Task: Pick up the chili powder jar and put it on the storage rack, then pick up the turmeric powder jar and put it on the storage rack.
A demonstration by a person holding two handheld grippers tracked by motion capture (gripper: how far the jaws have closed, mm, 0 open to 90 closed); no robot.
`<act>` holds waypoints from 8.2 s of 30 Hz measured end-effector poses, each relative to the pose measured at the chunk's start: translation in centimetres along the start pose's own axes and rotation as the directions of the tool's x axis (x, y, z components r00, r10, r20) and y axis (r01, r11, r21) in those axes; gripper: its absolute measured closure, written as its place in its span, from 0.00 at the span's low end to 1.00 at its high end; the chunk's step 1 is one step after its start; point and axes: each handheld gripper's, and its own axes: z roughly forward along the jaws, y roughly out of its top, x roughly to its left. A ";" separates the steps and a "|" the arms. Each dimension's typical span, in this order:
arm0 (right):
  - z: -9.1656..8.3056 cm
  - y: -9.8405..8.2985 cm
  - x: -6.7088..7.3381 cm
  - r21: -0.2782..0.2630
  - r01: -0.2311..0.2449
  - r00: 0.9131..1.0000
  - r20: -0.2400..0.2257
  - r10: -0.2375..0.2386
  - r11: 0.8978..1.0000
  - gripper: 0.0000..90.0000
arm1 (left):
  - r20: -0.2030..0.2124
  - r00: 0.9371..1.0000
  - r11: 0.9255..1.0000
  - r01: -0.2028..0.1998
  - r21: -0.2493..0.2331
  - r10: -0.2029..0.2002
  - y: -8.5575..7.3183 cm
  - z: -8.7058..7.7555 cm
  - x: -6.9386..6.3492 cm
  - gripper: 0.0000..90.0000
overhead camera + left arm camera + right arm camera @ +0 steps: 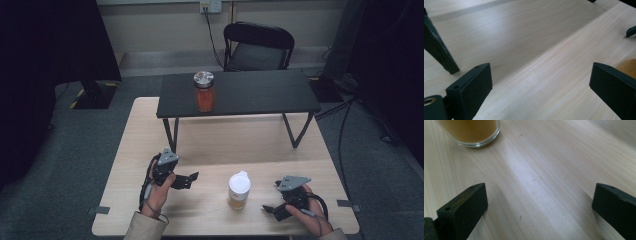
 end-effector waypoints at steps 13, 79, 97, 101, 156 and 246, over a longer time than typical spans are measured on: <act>0.0 0.0 0.0 0.000 0.000 1.000 0.000 0.000 1.000 0.00 | -0.013 1.000 1.000 0.024 0.017 -0.024 -1.9 -0.6 0.3 0.04; 0.0 0.0 0.1 0.000 -0.002 1.000 0.004 0.002 1.000 0.00 | -0.152 0.988 0.991 -0.004 0.131 0.024 -6.2 -1.7 -0.4 0.00; 0.2 0.2 0.5 0.000 -0.012 1.000 0.015 0.012 1.000 0.00 | -0.151 0.988 0.991 -0.004 0.131 0.024 -6.2 -1.7 -0.4 0.00; 0.4 0.6 0.5 0.008 -0.010 1.000 0.011 0.010 1.000 0.00 | -0.151 0.988 0.991 -0.004 0.131 0.024 -6.2 -1.7 -0.4 0.00; 3.6 5.4 3.9 -0.245 0.031 0.991 -0.121 -0.063 0.969 0.33 | -0.147 0.989 0.991 -0.009 0.132 0.028 -6.2 -1.7 -0.3 0.00; -6.6 17.9 -4.2 -0.254 -0.039 0.999 0.004 0.041 0.967 0.33 | -0.131 0.990 0.990 -0.029 0.138 0.047 -6.1 -1.7 0.1 0.00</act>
